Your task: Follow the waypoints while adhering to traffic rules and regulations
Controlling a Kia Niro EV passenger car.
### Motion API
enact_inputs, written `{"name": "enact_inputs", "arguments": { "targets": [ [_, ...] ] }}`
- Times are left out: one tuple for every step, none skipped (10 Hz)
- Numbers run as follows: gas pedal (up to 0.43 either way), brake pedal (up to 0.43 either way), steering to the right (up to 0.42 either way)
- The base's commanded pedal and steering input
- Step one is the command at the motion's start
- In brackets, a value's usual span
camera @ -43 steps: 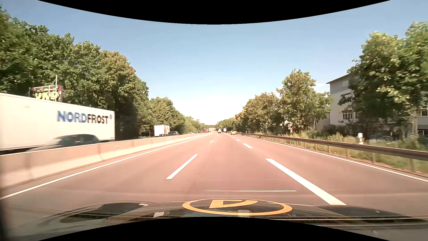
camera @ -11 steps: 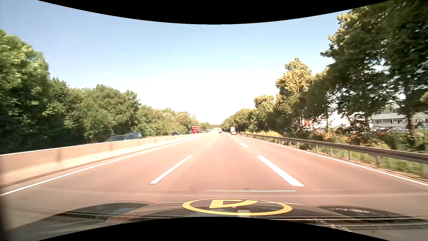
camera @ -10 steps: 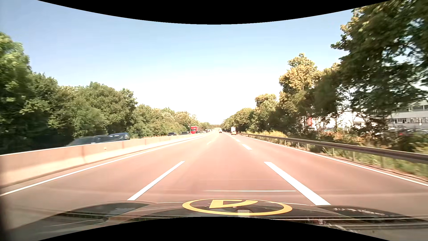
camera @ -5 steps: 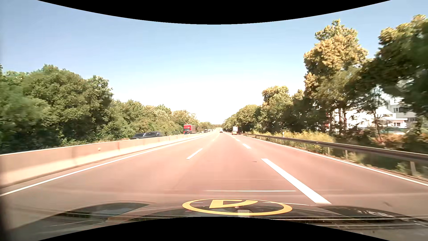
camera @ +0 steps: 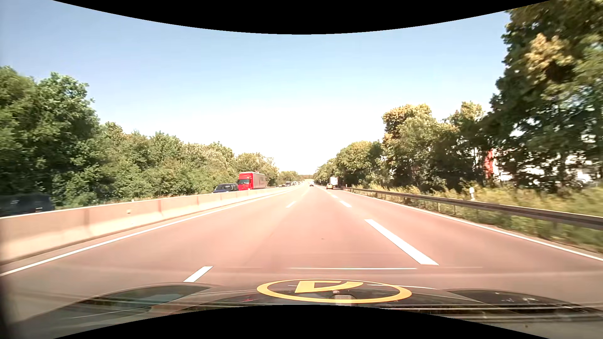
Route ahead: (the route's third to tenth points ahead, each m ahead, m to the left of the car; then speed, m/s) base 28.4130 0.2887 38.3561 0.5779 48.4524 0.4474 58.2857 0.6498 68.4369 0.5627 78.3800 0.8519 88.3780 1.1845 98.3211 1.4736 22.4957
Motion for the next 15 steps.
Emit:
{"name": "enact_inputs", "arguments": {
  "targets": [
    [0.189, 0.0, -0.003],
    [0.189, 0.0, -0.003],
    [0.189, 0.0, -0.003],
    [0.189, 0.0, -0.003],
    [0.189, 0.0, -0.003],
    [0.189, 0.0, -0.003],
    [0.189, 0.0, -0.003],
    [0.189, 0.0, -0.003],
    [0.189, 0.0, -0.003],
    [0.189, 0.0, -0.003],
    [0.189, 0.0, -0.003],
    [0.189, 0.0, -0.003],
    [0.189, 0.0, -0.003],
    [0.189, 0.0, -0.004],
    [0.189, 0.0, -0.004]
  ]
}}
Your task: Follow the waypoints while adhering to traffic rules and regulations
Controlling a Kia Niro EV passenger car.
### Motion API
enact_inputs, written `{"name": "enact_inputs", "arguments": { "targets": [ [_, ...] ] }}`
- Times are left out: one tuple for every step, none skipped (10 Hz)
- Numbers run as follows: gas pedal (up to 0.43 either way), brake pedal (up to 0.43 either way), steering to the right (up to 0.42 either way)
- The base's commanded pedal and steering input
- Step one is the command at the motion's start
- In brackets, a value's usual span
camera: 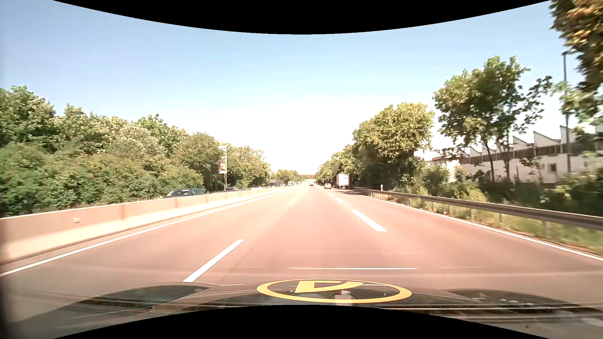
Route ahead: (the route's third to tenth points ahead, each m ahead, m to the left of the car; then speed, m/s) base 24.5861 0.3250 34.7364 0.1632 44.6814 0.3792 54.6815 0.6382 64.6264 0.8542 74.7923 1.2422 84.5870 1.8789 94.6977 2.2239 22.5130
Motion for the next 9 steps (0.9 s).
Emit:
{"name": "enact_inputs", "arguments": {
  "targets": [
    [0.189, 0.0, -0.004],
    [0.189, 0.0, -0.004],
    [0.189, 0.0, -0.005],
    [0.189, 0.0, -0.004],
    [0.189, 0.0, -0.005],
    [0.189, 0.0, -0.005],
    [0.189, 0.0, -0.004],
    [0.189, 0.0, -0.004],
    [0.189, 0.0, -0.005]
  ]
}}
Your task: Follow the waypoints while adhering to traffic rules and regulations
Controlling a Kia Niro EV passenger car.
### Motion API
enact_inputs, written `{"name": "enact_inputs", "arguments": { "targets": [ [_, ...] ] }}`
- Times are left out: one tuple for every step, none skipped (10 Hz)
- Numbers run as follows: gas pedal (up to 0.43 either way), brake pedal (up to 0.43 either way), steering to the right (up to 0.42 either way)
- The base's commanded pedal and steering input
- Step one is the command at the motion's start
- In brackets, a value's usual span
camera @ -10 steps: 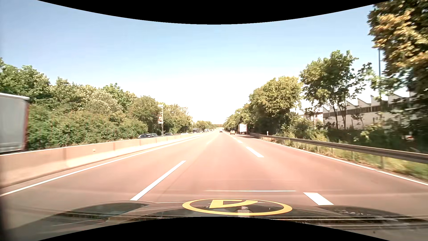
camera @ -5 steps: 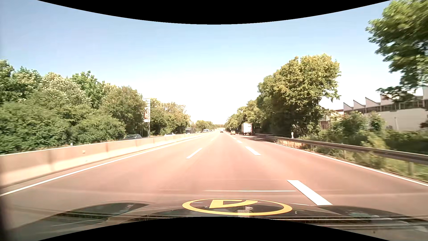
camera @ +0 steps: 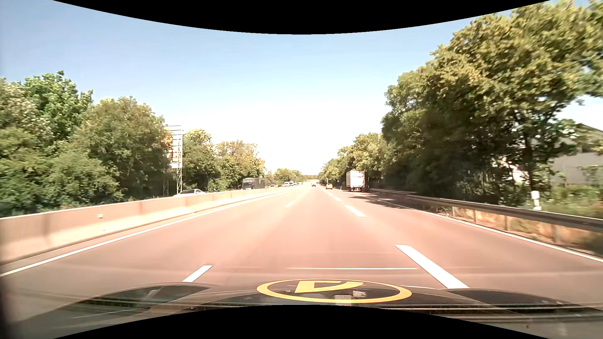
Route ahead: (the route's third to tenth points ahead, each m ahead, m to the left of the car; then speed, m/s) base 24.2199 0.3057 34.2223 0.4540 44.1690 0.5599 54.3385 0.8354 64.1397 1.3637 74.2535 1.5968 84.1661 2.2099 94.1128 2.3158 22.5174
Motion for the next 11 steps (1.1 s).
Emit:
{"name": "enact_inputs", "arguments": {
  "targets": [
    [0.189, 0.0, -0.005],
    [0.189, 0.0, -0.005],
    [0.189, 0.0, -0.004],
    [0.189, 0.0, -0.004],
    [0.189, 0.0, -0.004],
    [0.189, 0.0, -0.004],
    [0.189, 0.0, -0.004],
    [0.189, 0.0, -0.004],
    [0.189, 0.0, -0.004],
    [0.189, 0.0, -0.004],
    [0.189, 0.0, -0.004]
  ]
}}
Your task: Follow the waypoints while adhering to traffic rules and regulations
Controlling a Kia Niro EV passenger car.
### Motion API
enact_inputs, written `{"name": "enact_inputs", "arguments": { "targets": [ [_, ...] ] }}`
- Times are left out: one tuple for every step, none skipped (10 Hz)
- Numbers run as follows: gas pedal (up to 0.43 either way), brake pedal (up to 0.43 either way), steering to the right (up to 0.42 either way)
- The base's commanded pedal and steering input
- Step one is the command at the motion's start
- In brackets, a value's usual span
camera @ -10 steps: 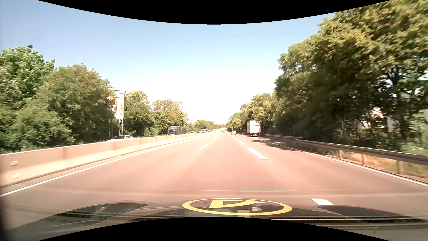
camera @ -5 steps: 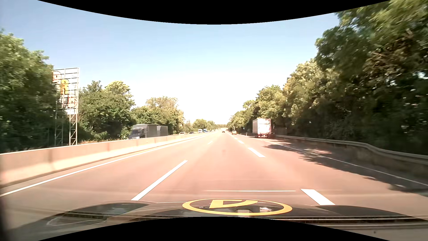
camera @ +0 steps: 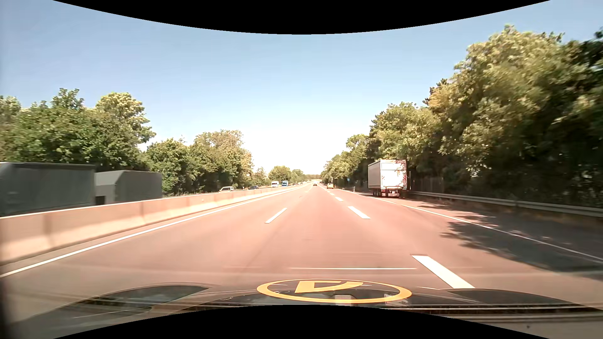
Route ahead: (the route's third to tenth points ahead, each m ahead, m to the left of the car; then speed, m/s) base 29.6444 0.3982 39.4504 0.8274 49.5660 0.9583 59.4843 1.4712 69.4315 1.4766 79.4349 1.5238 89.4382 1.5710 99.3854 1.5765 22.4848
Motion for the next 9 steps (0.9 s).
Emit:
{"name": "enact_inputs", "arguments": {
  "targets": [
    [0.189, 0.0, -0.003],
    [0.189, 0.0, -0.004],
    [0.189, 0.0, -0.003],
    [0.189, 0.0, -0.003],
    [0.189, 0.0, -0.003],
    [0.189, 0.0, -0.003],
    [0.189, 0.0, -0.004],
    [0.189, 0.0, -0.003],
    [0.189, 0.0, -0.004]
  ]
}}
